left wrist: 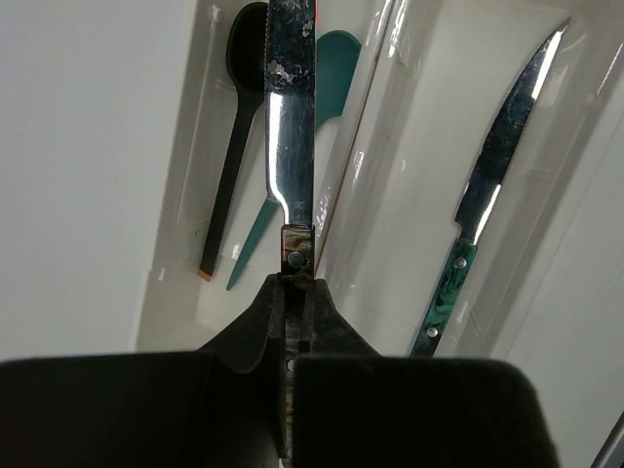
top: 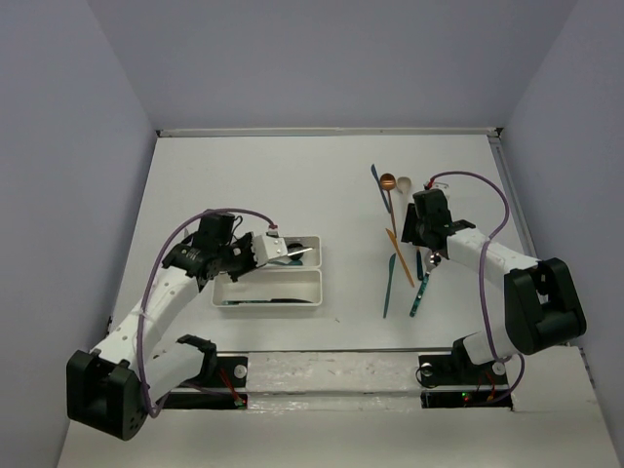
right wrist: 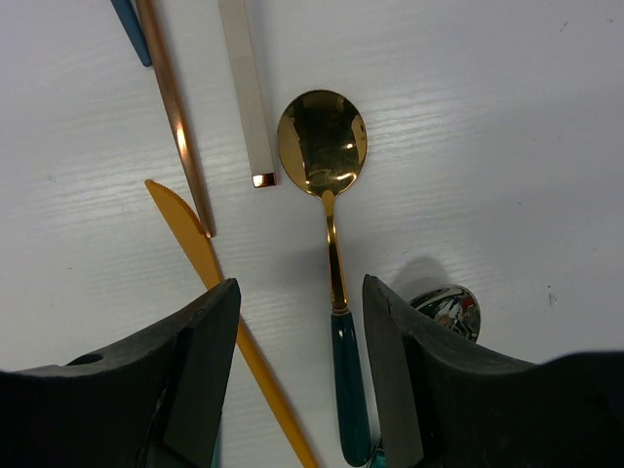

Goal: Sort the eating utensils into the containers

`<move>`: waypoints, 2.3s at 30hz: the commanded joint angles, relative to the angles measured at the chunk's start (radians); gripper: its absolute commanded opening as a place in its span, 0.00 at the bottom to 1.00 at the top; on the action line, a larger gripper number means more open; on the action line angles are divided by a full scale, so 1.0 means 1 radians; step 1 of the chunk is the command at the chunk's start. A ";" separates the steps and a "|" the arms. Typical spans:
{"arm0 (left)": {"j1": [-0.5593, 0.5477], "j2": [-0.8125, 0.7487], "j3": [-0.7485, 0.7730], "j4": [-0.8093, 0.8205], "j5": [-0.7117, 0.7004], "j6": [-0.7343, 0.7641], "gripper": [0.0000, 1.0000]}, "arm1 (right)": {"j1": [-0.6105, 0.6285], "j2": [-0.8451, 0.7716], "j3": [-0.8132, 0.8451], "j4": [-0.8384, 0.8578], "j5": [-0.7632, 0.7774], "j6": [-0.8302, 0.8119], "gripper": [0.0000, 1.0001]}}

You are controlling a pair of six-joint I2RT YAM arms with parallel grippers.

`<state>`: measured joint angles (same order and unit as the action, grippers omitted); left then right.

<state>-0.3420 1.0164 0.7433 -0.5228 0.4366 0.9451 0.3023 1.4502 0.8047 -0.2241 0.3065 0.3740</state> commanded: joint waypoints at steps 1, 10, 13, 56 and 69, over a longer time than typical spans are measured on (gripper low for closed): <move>-0.017 -0.042 -0.031 -0.055 0.030 0.150 0.00 | -0.002 -0.024 -0.004 0.034 0.022 0.011 0.59; -0.049 -0.041 -0.091 -0.072 0.039 0.227 0.00 | -0.002 -0.008 0.007 0.028 0.020 0.011 0.59; -0.051 -0.041 -0.108 -0.060 0.037 0.233 0.00 | -0.002 -0.007 0.007 0.025 0.020 0.011 0.59; -0.078 -0.067 -0.019 -0.010 -0.136 0.032 0.63 | -0.077 0.648 0.735 -0.161 -0.014 -0.113 0.40; -0.078 -0.067 0.086 0.052 -0.222 -0.150 0.65 | -0.086 0.454 0.742 -0.167 0.011 -0.124 0.00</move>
<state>-0.4179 0.9691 0.7372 -0.5186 0.2531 0.9005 0.2218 2.0792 1.5181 -0.3897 0.2932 0.2600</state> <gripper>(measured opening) 0.647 0.098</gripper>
